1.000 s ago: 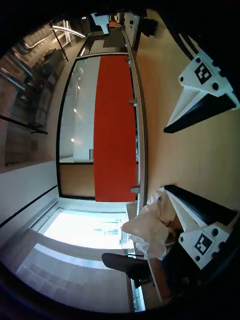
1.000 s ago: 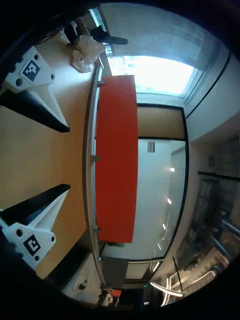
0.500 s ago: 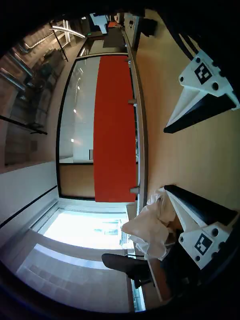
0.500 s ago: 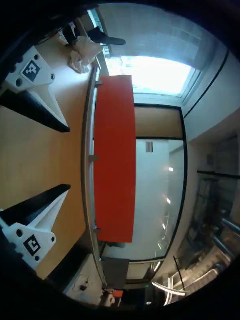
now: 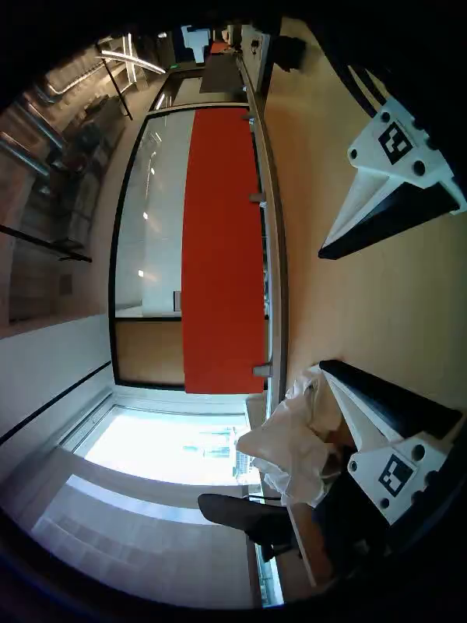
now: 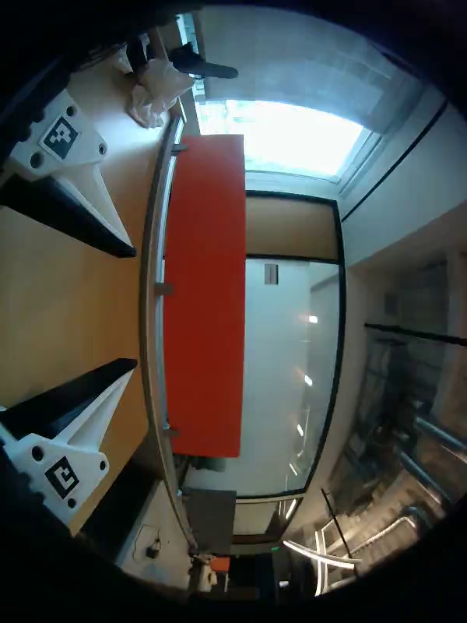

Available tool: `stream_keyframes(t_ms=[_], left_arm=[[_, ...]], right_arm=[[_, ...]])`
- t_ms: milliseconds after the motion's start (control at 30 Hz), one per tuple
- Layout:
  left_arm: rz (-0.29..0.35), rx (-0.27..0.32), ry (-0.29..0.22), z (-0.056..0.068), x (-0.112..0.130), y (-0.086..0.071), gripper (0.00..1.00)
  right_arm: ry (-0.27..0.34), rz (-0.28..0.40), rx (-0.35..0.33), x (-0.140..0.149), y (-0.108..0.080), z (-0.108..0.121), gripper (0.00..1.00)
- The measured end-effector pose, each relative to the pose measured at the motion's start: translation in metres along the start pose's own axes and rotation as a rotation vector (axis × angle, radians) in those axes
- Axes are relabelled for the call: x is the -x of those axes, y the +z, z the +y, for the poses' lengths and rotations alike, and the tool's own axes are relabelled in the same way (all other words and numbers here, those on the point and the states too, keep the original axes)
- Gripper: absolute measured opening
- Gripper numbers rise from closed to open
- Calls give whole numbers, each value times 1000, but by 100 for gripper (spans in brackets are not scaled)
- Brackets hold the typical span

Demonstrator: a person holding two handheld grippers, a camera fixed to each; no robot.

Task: Fold towel

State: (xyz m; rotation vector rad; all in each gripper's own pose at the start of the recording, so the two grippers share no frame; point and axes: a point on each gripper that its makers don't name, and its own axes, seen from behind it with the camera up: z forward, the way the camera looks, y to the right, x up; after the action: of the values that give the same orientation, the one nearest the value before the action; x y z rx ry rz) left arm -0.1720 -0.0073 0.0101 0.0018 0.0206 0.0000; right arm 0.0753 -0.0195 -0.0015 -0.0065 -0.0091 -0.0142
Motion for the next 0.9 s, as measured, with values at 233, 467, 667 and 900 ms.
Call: stream_keyframes(t_ms=[233, 467, 667, 900], left_arm=[[1, 0, 0, 1, 3, 1, 96], [1, 0, -1, 2, 4, 1, 96], [1, 0, -1, 2, 5, 2, 96], [1, 0, -1, 2, 5, 2, 96]], right_arm=[[-2, 30, 14, 16, 1, 16, 100], [11, 51, -7, 36, 0, 17, 100], [46, 54, 13, 58, 2, 25, 100], [55, 51, 11, 78, 2, 27, 100]])
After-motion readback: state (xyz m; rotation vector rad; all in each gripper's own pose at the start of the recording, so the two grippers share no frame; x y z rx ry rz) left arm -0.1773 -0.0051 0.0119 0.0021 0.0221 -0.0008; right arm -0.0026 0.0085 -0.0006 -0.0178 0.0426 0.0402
